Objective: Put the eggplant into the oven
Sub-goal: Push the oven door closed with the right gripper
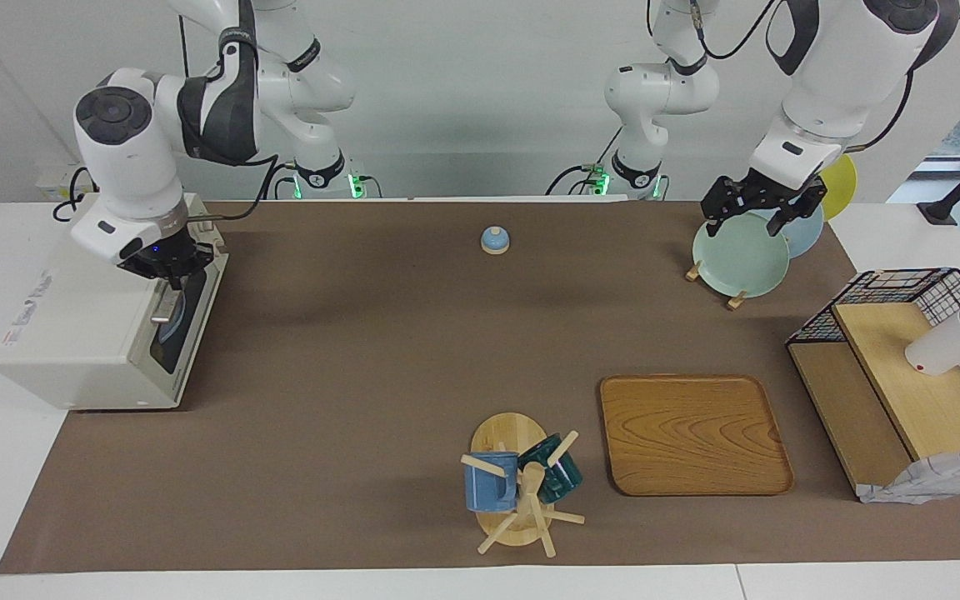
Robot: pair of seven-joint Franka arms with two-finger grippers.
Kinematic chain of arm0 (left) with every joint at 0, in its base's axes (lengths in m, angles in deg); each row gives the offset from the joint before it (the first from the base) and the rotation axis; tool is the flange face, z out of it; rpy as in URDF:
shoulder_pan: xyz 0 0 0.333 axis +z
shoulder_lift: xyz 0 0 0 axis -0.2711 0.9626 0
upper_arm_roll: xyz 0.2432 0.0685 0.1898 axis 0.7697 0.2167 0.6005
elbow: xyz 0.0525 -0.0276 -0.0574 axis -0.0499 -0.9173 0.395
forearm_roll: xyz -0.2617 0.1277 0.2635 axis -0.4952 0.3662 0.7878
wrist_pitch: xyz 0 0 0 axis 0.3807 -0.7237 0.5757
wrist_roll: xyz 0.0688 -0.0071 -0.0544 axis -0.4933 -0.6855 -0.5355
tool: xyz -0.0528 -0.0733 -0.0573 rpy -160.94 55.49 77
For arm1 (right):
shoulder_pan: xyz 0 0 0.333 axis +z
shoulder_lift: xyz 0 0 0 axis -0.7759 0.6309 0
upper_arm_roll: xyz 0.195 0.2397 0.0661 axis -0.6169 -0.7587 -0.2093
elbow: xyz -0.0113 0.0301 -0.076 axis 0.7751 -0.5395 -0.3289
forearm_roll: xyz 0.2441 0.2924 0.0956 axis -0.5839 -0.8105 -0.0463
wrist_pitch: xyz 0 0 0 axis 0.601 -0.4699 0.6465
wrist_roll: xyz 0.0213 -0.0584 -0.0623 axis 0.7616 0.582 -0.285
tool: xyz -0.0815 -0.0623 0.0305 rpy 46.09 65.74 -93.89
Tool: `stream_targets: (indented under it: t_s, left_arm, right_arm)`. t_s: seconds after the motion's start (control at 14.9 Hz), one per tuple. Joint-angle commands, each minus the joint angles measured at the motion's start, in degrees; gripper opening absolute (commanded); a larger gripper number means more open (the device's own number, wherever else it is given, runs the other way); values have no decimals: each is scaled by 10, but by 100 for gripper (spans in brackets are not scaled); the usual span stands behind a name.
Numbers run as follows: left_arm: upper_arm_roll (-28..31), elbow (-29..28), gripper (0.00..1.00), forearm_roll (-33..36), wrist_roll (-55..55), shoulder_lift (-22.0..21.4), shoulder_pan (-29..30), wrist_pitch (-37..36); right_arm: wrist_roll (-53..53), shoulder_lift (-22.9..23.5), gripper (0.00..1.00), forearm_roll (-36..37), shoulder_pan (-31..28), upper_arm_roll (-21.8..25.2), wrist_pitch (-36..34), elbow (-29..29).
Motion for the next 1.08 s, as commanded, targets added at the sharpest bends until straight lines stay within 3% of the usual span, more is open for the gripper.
stream_targets:
  t_s: [0.0,0.13,0.27,0.4,0.47,0.54,0.61,0.87,1.01]
  left_arm:
    - [-2,-12,100,-1,2,-14,3,8]
    - [-1,-12,100,-1,3,-15,3,8]
    - [-1,-12,100,-1,3,-15,5,8]
    - [-2,-12,100,-1,3,-15,5,8]
    - [-2,-13,100,-1,3,-16,4,8]
    - [-2,-13,100,-1,3,-16,3,7]
    - [-2,-13,100,-1,3,-16,3,7]
    - [-2,-13,100,-1,3,-16,0,7]
    - [-2,-13,100,-1,3,-16,1,7]
  right_arm:
    - [11,-4,2,-95,1,-6,-71,64]
    - [9,-9,9,-141,-1,-3,-83,74]
    - [5,-13,13,-144,-2,-1,-88,72]
    - [-10,-15,22,-144,-1,-2,-89,72]
    - [-14,-15,34,-144,0,-3,-87,72]
    - [-14,-15,71,-147,0,-3,-88,73]
    - [-15,-15,100,-146,1,-5,-89,74]
    - [-32,-9,100,-137,5,-11,-108,83]
    - [-38,6,100,-137,26,2,-125,115]
